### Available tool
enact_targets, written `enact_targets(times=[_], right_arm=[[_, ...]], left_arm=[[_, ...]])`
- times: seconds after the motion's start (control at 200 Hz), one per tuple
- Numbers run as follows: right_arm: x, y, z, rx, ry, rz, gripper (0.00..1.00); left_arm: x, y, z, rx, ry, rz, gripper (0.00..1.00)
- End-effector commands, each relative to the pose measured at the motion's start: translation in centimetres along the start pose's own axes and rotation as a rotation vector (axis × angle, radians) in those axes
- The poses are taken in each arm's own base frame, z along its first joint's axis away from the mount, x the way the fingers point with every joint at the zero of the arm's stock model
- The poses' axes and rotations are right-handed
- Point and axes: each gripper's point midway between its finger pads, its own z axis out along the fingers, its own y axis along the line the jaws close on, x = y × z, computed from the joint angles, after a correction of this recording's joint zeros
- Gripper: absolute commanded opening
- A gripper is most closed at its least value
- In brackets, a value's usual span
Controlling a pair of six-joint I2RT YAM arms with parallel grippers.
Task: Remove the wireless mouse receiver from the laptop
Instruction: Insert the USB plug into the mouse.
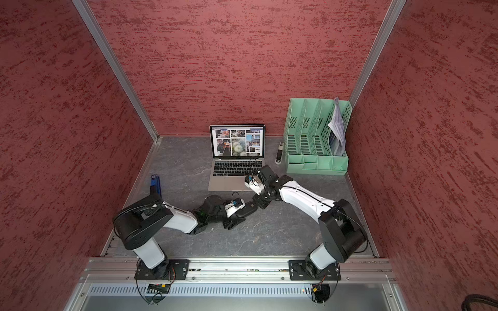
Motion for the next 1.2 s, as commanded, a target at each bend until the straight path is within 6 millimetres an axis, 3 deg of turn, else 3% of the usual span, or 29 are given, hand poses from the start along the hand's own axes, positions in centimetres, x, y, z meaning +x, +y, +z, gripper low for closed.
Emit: enact_targets(times=[0.0, 0.205, 0.646, 0.937, 1.112, 1.182, 1.197], right_arm=[[-0.3, -0.5, 0.8, -0.018, -0.018, -0.069, 0.37], [-1.7, -1.5, 1.3, -0.040, -0.010, -0.066, 0.36], [-0.6, -1.0, 2.1, -0.073, 0.011, -0.051, 0.36], [-0.4, -0.8, 2.2, -0.083, 0.013, -0.064, 0.34], [-0.1, -0.5, 2.2, -0.097, 0.017, -0.067, 0.20], [0.2, -0.4, 2.3, -0.102, 0.027, -0.063, 0.00], [0.2, -0.5, 2.3, -0.102, 0.029, -0.063, 0.00]], left_arm=[[0.7, 0.2, 0.1, 0.004, 0.004, 0.002, 0.73], [0.0, 0.6, 0.3, 0.011, -0.024, 0.001, 0.73], [0.1, -0.3, 0.9, 0.082, -0.013, 0.001, 0.74], [0.5, -0.7, 0.7, 0.098, 0.002, 0.004, 0.62], [0.7, -0.7, 0.7, 0.102, 0.008, 0.005, 0.61], [0.7, -0.7, 0.7, 0.102, 0.012, 0.005, 0.60], [0.7, -0.7, 0.7, 0.102, 0.011, 0.006, 0.61]])
